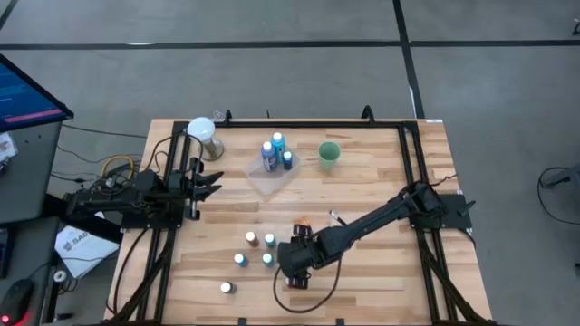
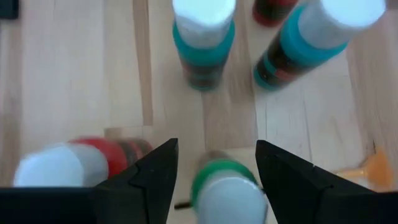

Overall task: Pick & Place Paint Supplies
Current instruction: Put the right small green paint bottle into the transparent bin

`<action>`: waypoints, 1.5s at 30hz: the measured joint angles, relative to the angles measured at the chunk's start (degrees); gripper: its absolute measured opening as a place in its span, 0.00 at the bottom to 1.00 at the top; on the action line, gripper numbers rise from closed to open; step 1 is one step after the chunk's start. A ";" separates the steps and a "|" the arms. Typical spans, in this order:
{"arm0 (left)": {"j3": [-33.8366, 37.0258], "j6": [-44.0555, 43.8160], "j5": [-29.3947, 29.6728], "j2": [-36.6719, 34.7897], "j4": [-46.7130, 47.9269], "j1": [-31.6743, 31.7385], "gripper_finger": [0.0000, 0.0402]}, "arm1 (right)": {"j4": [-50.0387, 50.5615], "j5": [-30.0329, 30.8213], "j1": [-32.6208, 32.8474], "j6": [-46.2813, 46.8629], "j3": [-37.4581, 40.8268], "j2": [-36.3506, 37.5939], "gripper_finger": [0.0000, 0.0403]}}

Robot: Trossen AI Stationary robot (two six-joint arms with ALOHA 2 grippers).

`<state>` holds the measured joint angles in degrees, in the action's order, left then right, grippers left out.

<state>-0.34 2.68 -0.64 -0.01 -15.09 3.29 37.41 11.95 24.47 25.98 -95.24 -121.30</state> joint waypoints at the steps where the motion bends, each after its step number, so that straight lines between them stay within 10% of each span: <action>1: 0.00 0.00 -0.02 0.00 0.02 0.00 0.00 | 0.02 0.00 0.00 0.00 0.00 -0.02 0.52; 36: 0.00 0.02 0.00 0.00 0.00 0.00 0.00 | 12.48 -1.40 -0.46 -4.07 -5.53 0.70 0.52; 45: 0.00 0.02 -0.02 0.00 0.00 0.00 0.00 | 13.41 -1.44 -0.98 -5.61 -5.53 0.70 0.35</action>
<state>-0.34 2.70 -0.67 -0.01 -15.09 3.29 50.82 10.51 23.49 20.37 -100.77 -120.60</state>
